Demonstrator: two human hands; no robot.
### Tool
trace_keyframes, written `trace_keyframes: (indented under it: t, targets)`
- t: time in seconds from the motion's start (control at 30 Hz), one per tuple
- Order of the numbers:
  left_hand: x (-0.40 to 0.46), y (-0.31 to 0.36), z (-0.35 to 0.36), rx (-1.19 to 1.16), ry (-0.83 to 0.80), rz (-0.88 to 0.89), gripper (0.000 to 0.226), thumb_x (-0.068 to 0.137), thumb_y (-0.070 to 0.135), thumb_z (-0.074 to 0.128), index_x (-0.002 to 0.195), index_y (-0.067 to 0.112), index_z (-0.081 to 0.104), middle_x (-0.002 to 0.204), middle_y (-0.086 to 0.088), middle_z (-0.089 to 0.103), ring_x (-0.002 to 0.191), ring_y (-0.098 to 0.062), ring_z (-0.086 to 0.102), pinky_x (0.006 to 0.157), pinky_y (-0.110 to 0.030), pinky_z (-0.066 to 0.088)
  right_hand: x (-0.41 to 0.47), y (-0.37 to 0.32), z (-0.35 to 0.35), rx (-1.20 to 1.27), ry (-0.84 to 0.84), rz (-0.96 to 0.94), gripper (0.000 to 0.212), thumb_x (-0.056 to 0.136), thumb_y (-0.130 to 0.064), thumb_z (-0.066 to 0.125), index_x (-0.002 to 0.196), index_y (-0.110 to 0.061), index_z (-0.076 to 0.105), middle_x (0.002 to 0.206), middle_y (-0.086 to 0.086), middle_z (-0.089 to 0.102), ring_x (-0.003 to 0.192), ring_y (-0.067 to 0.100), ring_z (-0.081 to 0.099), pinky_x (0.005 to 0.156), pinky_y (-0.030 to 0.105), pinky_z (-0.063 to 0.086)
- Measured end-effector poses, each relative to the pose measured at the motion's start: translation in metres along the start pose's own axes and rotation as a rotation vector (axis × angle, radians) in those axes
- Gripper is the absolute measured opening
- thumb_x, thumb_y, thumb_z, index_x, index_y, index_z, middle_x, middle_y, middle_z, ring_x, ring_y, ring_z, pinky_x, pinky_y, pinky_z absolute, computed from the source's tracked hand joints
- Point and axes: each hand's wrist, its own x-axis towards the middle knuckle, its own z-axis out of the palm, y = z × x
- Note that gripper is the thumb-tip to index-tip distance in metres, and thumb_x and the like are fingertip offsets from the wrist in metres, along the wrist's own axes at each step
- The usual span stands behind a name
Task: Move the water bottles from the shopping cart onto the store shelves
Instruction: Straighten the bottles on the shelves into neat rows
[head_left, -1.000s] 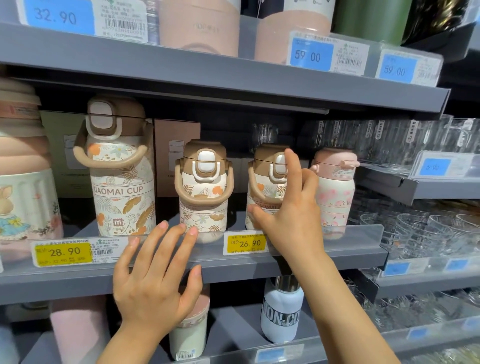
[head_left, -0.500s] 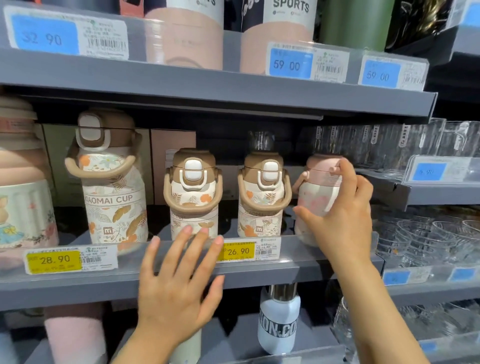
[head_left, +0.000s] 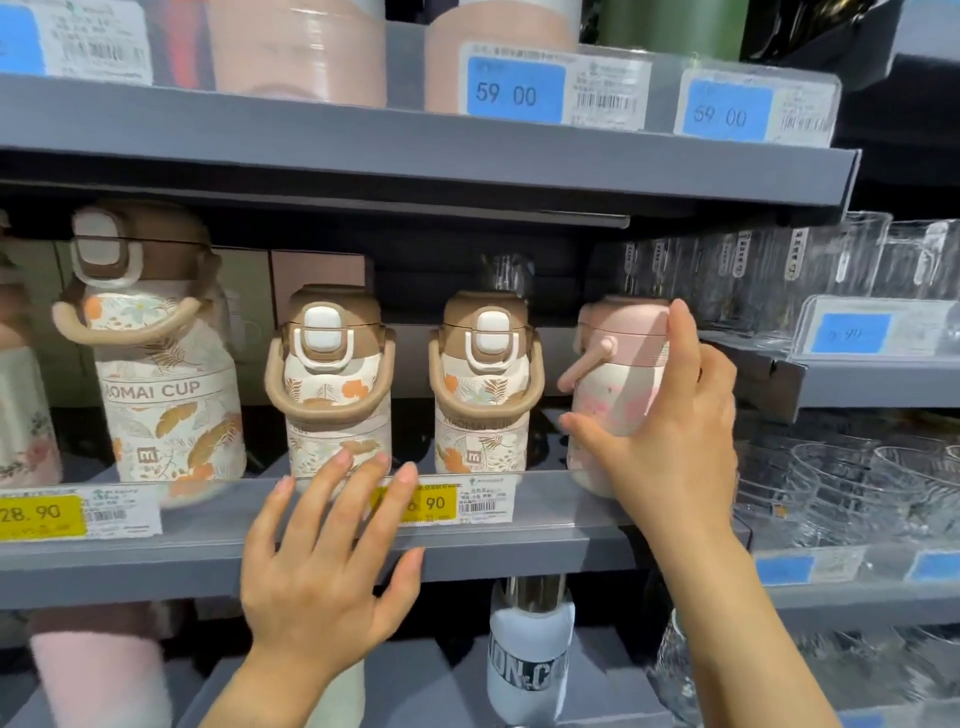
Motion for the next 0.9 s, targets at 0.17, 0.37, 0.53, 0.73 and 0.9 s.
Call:
trace_keyframes:
  t: [0.17,0.37,0.53,0.73,0.9]
  targets:
    - [0.001,0.001,0.001,0.021,0.045,0.001,0.047,0.091,0.038,0.043,0.134,0.021,0.054,0.125,-0.005,0.065,0.12,-0.027,0.054,0.105,-0.043,0.034,0.005,0.006,-0.012,0.31,-0.165,0.033,0.104,0.076,-0.019,0.073,0.151,-0.04,0.004,0.144,0.002,0.029,0.102,0.011,0.041,0.083,0.032,0.038]
    - [0.002,0.002,0.0,0.016,0.056,-0.009,0.046,0.092,0.037,0.042,0.133,0.02,0.054,0.125,-0.006,0.065,0.12,-0.027,0.055,0.101,-0.044,0.037,0.004,0.014,-0.023,0.252,-0.236,-0.027,0.104,0.078,-0.034,0.074,0.149,-0.044,-0.001,0.154,-0.007,0.017,0.13,0.022,0.037,0.082,0.035,0.04]
    - [0.002,0.001,0.0,0.025,0.053,-0.001,0.046,0.094,0.039,0.039,0.133,0.02,0.055,0.125,-0.007,0.065,0.12,-0.028,0.055,0.098,-0.046,0.039,0.003,0.01,-0.003,0.071,-0.072,-0.044,0.117,0.065,-0.036,0.087,0.153,-0.032,0.009,0.146,0.013,0.026,0.126,0.039,0.038,0.082,0.037,0.041]
    - [0.002,0.003,0.0,0.013,0.041,-0.02,0.045,0.094,0.039,0.039,0.132,0.02,0.054,0.124,-0.006,0.066,0.12,-0.027,0.054,0.099,-0.046,0.038,0.007,0.018,-0.015,0.361,-0.196,-0.008,0.106,0.074,-0.019,0.075,0.151,-0.04,0.005,0.154,-0.003,0.011,0.112,0.004,0.036,0.085,0.028,0.034]
    - [0.002,0.004,0.0,0.007,0.048,-0.03,0.046,0.092,0.037,0.041,0.132,0.02,0.054,0.123,-0.006,0.066,0.119,-0.027,0.055,0.1,-0.045,0.037,0.001,0.013,-0.013,0.218,-0.222,0.0,0.106,0.074,-0.034,0.076,0.15,-0.043,0.002,0.158,-0.002,-0.001,0.13,0.032,0.037,0.082,0.037,0.041]
